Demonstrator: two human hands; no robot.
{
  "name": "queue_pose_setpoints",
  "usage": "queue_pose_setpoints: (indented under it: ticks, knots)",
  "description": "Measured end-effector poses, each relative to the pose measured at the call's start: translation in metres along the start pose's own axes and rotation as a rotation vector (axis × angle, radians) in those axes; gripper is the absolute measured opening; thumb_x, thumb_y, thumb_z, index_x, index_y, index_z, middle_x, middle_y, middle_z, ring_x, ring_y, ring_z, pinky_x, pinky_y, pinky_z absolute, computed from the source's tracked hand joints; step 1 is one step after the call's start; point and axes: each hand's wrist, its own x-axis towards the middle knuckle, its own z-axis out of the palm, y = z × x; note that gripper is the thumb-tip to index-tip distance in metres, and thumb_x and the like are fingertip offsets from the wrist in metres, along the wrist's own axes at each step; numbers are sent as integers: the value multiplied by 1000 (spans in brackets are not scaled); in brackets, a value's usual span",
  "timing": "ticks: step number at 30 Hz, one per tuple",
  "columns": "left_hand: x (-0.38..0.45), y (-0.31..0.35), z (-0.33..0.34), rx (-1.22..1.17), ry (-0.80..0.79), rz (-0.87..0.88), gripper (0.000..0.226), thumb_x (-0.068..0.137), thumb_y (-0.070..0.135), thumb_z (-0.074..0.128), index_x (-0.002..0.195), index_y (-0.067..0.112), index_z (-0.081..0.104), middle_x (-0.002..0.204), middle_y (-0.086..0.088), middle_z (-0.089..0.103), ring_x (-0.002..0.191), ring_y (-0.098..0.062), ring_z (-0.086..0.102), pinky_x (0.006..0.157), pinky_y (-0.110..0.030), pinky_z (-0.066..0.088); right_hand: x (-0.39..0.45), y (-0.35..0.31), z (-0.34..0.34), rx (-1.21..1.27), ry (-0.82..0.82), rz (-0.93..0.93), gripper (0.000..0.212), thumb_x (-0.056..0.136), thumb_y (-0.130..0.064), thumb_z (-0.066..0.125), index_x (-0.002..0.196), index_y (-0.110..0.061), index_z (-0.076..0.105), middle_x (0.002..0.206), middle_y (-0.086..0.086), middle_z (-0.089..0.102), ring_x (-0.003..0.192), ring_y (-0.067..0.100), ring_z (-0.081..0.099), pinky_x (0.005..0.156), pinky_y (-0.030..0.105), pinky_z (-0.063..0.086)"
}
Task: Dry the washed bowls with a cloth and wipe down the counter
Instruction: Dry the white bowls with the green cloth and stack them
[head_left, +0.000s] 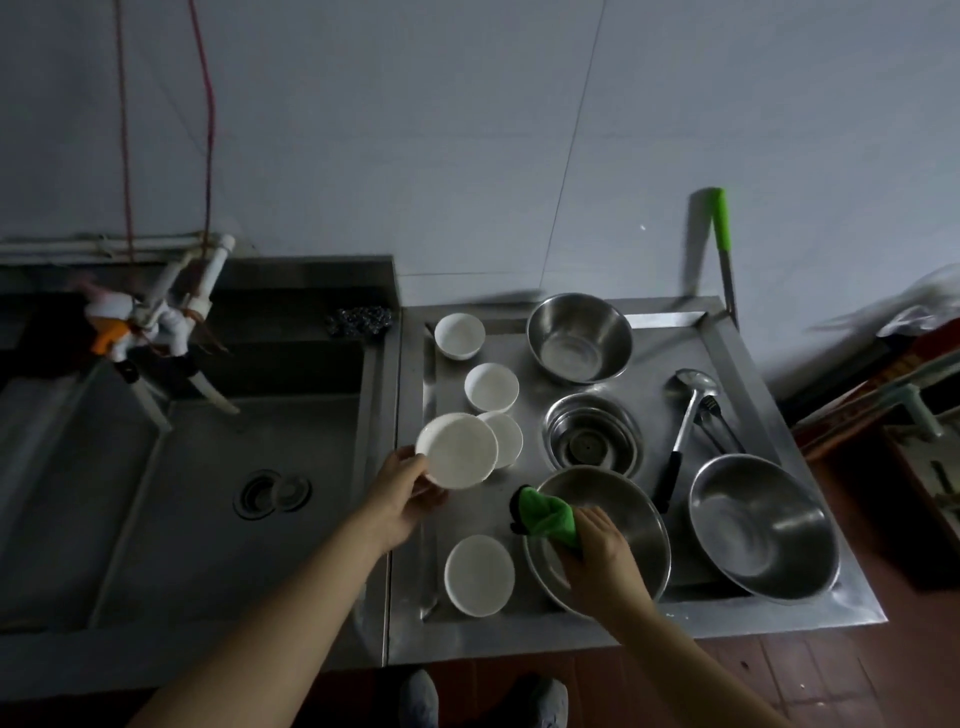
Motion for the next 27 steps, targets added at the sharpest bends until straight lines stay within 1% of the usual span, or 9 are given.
queue_pose_setpoints:
  ticks: [3, 7, 11, 13, 16, 19, 21, 24, 27]
  knots:
    - [-30, 19, 7, -65, -143, 50, 33, 92, -5, 53, 117, 16, 52, 116, -20, 57, 98, -37, 62, 79, -52, 58, 9, -11, -14, 52, 8, 101, 18, 90, -21, 69, 108, -24, 69, 103, -28, 55, 96, -1, 58, 82, 21, 48]
    - [-59, 36, 16, 21, -229, 179, 44, 86, -11, 58, 116, 21, 55, 112, -19, 61, 98, -38, 63, 94, -58, 50, 22, -26, -32, 163, 61, 186, 30, 88, -5, 71, 100, -31, 65, 100, -19, 64, 93, -3, 61, 83, 21, 48]
    - [-74, 48, 21, 51, -276, 294, 57, 69, 1, 70, 121, 20, 55, 119, -14, 64, 105, -32, 65, 78, -45, 60, 36, -46, -50, 337, 85, 352, 16, 91, -9, 68, 92, -24, 66, 81, -5, 70, 72, 2, 66, 64, 15, 49]
    - [-79, 54, 24, 47, -274, 333, 71, 59, 11, 78, 125, 17, 53, 121, -12, 65, 107, -30, 64, 75, -40, 60, 43, -55, -57, 427, 109, 434, 2, 94, -17, 67, 92, -18, 66, 68, 6, 68, 54, 11, 62, 51, 23, 49]
    - [-81, 58, 27, 21, -247, 382, 80, 54, 19, 79, 129, 16, 50, 122, -12, 65, 107, -28, 65, 76, -40, 59, 52, -63, -64, 597, 152, 540, 10, 96, -21, 65, 96, -11, 65, 69, 19, 68, 44, 21, 56, 42, 30, 46]
    - [-83, 59, 30, -38, -253, 386, 68, 60, 13, 76, 123, 21, 52, 110, -6, 71, 103, -27, 66, 75, -41, 60, 57, -66, -69, 790, 232, 634, 7, 96, -16, 65, 95, -10, 67, 77, 21, 70, 54, 22, 61, 43, 28, 46]
    - [-85, 58, 31, -76, -245, 361, 59, 65, 8, 72, 120, 22, 54, 104, -6, 72, 102, -32, 61, 80, -44, 61, 58, -67, -70, 914, 283, 701, 6, 96, -13, 63, 93, -10, 68, 79, 19, 71, 64, 28, 64, 51, 32, 48]
    - [-85, 55, 32, -123, -225, 283, 59, 67, 10, 77, 121, 21, 56, 110, -16, 70, 101, -39, 61, 85, -50, 59, 57, -62, -70, 955, 286, 748, 10, 96, -12, 60, 94, -5, 67, 75, 22, 68, 57, 30, 59, 57, 36, 45]
    - [-84, 51, 33, -166, -183, 191, 42, 89, 5, 65, 128, 17, 55, 115, -23, 67, 97, -37, 70, 87, -52, 59, 52, -61, -70, 937, 272, 742, 13, 97, -12, 58, 97, -2, 66, 72, 22, 66, 59, 32, 55, 58, 39, 43]
